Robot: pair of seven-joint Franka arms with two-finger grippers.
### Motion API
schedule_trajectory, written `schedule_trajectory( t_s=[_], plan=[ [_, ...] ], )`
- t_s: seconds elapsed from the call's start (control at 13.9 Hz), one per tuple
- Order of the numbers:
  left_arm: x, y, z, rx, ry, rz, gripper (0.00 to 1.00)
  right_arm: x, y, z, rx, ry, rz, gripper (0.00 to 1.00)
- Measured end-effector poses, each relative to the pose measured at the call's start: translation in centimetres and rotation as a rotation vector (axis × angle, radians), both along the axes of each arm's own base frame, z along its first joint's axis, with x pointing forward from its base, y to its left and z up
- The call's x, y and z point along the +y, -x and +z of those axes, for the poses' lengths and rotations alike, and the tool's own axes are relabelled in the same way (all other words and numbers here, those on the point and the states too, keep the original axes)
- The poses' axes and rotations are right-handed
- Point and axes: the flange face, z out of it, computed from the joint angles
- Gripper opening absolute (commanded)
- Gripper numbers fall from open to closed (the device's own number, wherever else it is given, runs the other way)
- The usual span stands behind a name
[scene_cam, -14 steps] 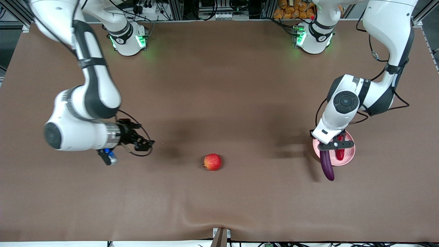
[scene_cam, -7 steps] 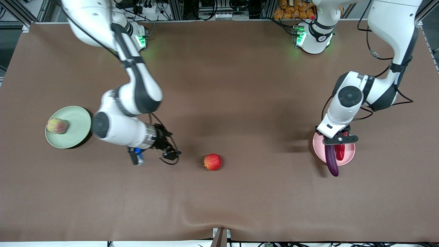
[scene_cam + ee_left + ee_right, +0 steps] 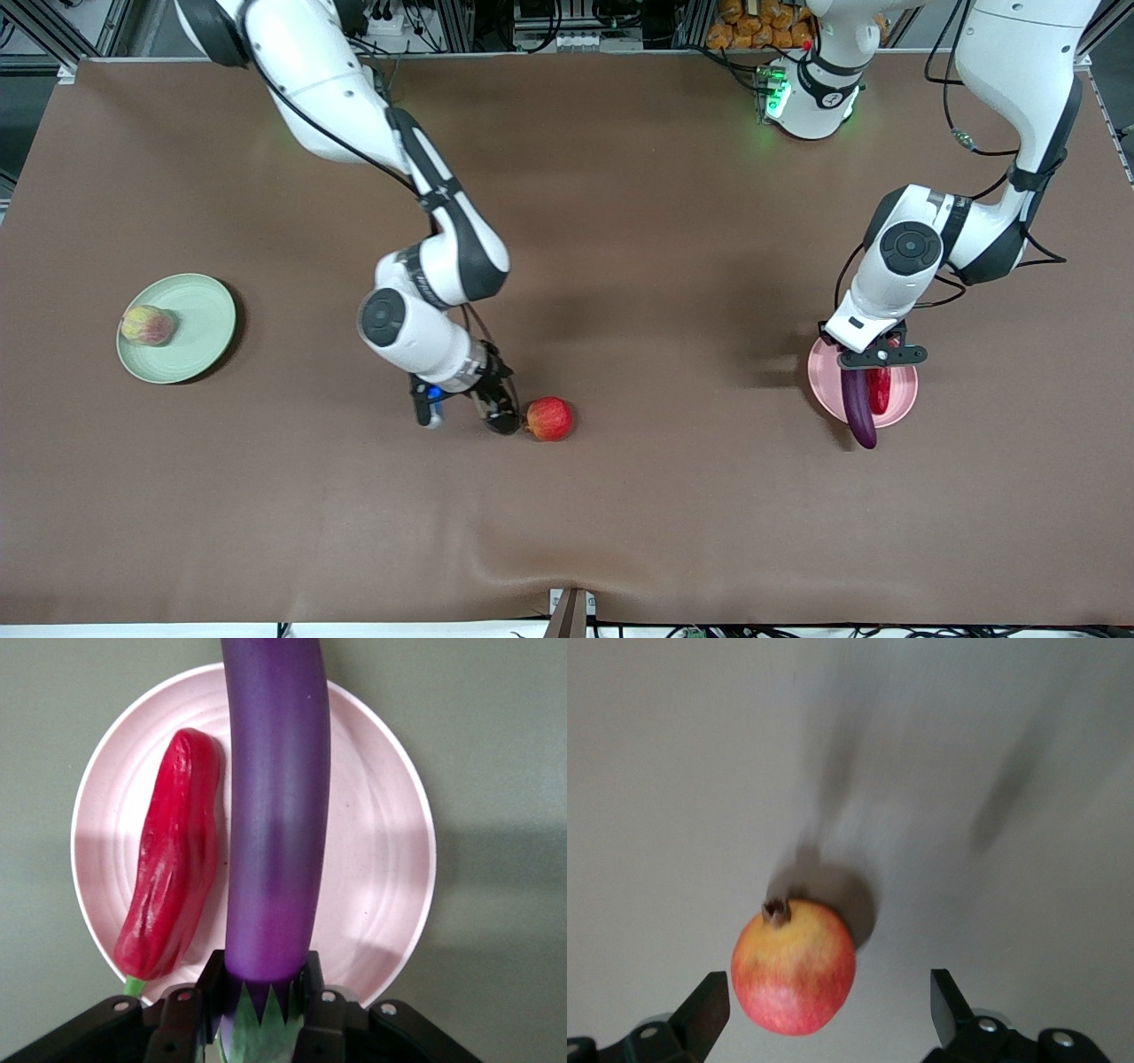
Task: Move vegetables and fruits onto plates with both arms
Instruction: 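Lower the eggplant onto the pink plate while the right gripper grasps the pomegranate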
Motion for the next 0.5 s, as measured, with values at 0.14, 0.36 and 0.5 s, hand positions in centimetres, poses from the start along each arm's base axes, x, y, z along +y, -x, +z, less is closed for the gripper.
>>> schedule_trajectory(
  t_s=[0.14,0.36,0.5],
  plan=[
    [0.0,0.0,-0.3,0.004,0.002,0.000,0.99,2.4,0.3,-0.7,-0.020,-0.010,-0.001,1.00],
    [0.0,0.0,-0.3,0.004,0.003,-0.001,1.00,2.8,-0.3,-0.7,-0.067,-0.019,-0.014,1.00],
    [0.0,0.0,-0.3,0.004,0.003,-0.001,1.00,2.4,-0.6,-1.4,-0.090,-0.017,-0.029,1.00]
  ],
)
